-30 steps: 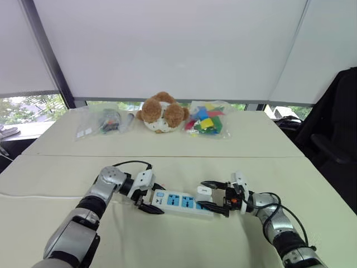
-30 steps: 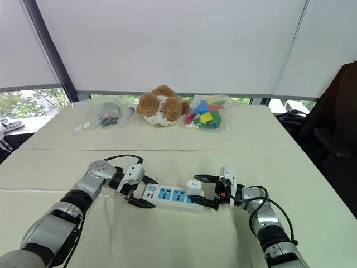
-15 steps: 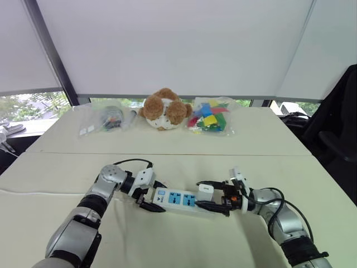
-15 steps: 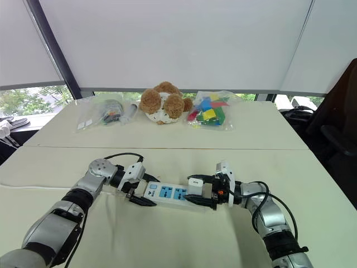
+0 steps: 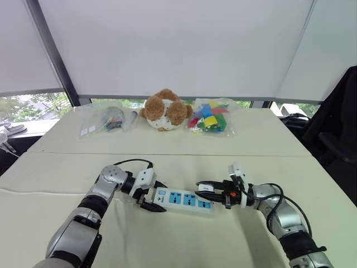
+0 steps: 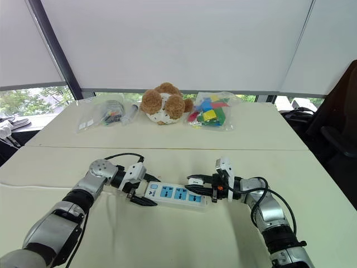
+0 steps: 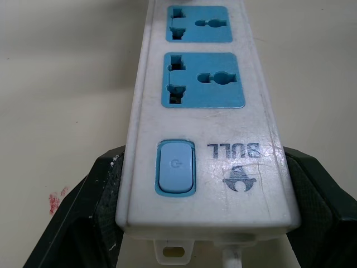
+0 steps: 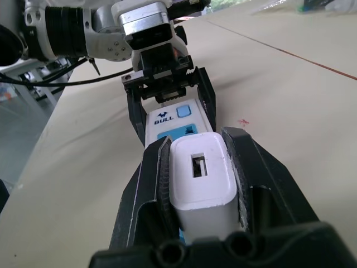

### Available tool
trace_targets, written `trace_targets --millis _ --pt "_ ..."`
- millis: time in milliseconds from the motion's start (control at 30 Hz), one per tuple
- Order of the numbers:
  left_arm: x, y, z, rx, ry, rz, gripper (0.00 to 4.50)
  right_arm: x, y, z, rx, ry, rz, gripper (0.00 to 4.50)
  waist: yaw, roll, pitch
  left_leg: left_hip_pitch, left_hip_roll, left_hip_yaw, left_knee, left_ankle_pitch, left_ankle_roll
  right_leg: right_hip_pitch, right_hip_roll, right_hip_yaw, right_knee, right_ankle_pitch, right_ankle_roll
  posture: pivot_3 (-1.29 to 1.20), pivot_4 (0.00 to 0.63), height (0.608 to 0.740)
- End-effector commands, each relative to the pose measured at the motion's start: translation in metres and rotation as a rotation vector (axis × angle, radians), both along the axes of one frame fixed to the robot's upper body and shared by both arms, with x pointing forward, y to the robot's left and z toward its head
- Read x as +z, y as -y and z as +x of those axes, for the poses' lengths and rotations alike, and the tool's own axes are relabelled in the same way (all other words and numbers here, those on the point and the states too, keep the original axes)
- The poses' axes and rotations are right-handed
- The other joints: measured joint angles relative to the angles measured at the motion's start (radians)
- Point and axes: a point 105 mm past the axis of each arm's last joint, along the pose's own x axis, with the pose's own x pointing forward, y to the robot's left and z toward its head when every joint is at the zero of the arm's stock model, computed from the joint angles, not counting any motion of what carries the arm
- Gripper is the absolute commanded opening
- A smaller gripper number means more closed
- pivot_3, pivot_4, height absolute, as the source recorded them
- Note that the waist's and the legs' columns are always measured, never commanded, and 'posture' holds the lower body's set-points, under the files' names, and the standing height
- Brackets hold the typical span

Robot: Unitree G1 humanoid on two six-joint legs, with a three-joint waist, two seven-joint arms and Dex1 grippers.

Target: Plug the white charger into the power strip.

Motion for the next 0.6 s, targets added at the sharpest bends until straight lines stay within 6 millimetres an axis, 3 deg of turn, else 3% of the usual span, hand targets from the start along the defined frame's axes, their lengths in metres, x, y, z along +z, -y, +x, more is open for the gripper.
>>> trace_targets --millis 33,167,467,600 --pt "-0.025 -0.005 -0.008 0.012 -0.061 0.076 3.06 -0.042 0.007 -0.009 0.0 -0.13 -0.114 0.85 -0.001 0.0 0.0 0.0 0.0 0.0 0.001 0.0 0.0 0.0 0.0 0.0 0.0 0.0 0.0 0.0 0.15 0.739" --pt "-0.024 -0.004 -0.007 0.019 -0.059 0.073 3.06 -0.053 0.012 -0.009 -0.002 -0.175 -0.159 0.85 -0.002 -0.001 -0.001 0.001 0.0 0.0 0.003 0.0 0.0 0.002 0.0 0.001 0.0 0.0 -0.001 0.0 0.15 0.739" --pt "-0.025 0.0 -0.006 0.028 -0.06 0.064 3.06 -0.043 0.017 0.005 -0.039 -0.137 -0.153 0.85 -0.003 -0.003 -0.003 0.002 0.0 0.0 0.005 0.0 0.0 0.004 0.0 0.002 0.0 -0.001 -0.003 0.0 0.15 0.739" --pt "-0.025 0.003 -0.004 0.039 -0.063 0.062 3.06 -0.02 0.015 0.009 -0.029 -0.07 -0.087 2.77 0.005 -0.001 -0.002 -0.001 -0.001 -0.001 0.006 0.0 0.0 0.003 0.0 0.002 0.0 -0.001 -0.004 0.0 0.15 0.739"
